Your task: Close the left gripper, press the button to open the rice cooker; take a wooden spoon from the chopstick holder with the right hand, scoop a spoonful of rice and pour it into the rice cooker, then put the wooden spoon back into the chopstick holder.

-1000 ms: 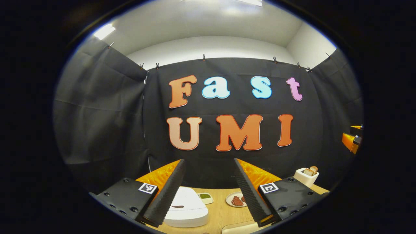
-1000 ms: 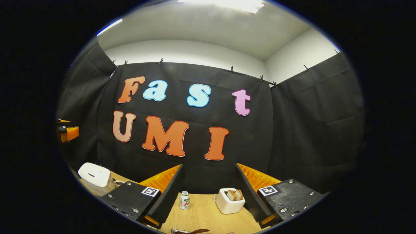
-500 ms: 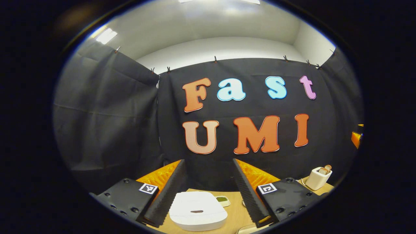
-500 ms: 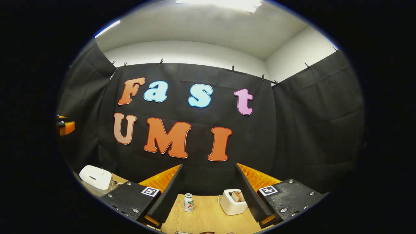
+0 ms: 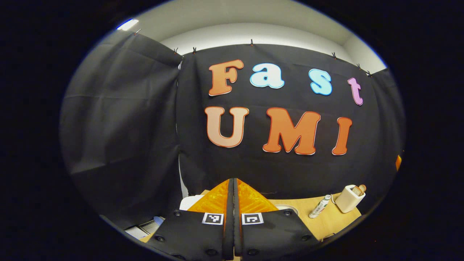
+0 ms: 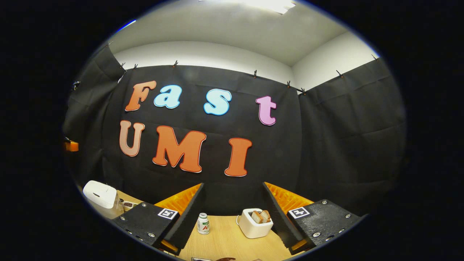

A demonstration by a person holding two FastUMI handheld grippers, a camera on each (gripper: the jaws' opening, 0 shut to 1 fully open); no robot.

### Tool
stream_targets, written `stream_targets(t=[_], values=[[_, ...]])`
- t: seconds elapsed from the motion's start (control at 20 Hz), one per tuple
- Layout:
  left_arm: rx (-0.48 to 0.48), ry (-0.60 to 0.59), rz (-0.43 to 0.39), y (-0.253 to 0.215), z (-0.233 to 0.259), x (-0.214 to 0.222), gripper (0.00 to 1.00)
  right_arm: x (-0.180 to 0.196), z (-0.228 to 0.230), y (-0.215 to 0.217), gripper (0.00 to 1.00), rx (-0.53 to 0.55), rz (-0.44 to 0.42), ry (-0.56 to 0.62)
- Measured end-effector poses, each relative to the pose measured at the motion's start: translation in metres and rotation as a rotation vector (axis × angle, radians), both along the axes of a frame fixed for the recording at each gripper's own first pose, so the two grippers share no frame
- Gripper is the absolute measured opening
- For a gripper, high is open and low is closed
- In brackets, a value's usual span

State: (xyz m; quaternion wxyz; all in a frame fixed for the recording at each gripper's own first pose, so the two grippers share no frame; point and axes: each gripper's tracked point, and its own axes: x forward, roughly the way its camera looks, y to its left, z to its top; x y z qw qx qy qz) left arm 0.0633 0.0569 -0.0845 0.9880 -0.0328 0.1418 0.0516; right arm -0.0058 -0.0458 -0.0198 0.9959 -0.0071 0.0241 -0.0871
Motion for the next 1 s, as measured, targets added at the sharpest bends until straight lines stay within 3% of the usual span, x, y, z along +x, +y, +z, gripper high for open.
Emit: stream_targets(t=[0.2,0.7,1.0], values=[[-0.11,0.155,0.014,0.015,-0.042,0.016,0.03,-0.004,-0.008,-0.007,0.95,-0.011,-0.04,0.023],[-0.228,0.547,0.046,0.036,-0.146,0.03,0.05,-0.034,-0.032,-0.022,0.95,-0.039,-0.163,0.114],[-0.318,0.709,0.037,0.036,-0.198,0.031,0.05,-0.052,-0.043,-0.022,0.95,-0.061,-0.197,0.157]])
